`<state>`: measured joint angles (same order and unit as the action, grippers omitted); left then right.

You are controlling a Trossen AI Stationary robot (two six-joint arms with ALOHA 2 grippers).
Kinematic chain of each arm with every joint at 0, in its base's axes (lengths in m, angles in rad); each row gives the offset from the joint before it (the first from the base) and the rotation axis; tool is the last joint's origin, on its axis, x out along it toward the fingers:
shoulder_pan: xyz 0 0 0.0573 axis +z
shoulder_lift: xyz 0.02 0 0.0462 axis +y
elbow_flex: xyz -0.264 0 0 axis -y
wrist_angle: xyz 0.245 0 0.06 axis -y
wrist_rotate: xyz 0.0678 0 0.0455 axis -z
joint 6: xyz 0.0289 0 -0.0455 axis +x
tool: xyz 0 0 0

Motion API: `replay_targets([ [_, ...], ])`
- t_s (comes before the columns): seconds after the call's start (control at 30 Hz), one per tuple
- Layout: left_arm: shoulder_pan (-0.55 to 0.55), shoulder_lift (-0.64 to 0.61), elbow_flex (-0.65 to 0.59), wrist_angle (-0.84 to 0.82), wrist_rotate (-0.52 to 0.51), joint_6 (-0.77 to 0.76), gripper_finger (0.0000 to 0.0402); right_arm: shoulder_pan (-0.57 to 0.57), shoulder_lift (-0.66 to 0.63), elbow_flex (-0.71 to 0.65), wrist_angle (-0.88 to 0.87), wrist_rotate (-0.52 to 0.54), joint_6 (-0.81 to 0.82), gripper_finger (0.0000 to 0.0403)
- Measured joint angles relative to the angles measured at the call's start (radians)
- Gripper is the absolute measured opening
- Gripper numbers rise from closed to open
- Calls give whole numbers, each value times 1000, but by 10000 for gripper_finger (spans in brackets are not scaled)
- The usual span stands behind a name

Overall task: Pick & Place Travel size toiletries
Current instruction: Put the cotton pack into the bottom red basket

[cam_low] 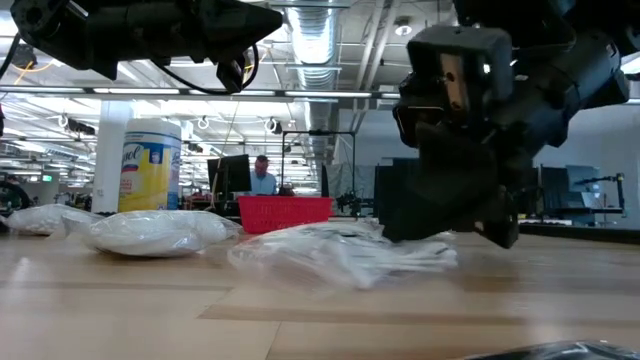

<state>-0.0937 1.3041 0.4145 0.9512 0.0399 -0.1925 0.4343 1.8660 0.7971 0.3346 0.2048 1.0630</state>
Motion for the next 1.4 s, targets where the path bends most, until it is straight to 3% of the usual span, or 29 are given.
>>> replay_targets([
  [0.23, -4, 0, 0, 0, -4, 0, 0, 27, -89, 0, -77, 276, 21, 1],
  [0.43, -4, 0, 0, 0, -3, 0, 0, 127, -209, 0, -283, 607, 139, 0],
  [0.5, -4, 0, 0, 0, -3, 0, 0, 153, -241, 0, -343, 658, 186, 0],
  [0.67, -4, 0, 0, 0, -3, -7, 0, 177, -281, 0, -469, 605, 263, 0],
  [0.8, -4, 0, 0, 0, -3, -8, 0, 188, -269, 0, -511, 500, 332, 0],
  [1.07, -4, 0, 0, 4, -2, -8, 0, 188, -192, -1, -486, 164, 373, 2],
  [1.4, -5, 0, 0, 8, 1, -23, 0, 152, -198, 0, -431, 140, 275, 19],
])
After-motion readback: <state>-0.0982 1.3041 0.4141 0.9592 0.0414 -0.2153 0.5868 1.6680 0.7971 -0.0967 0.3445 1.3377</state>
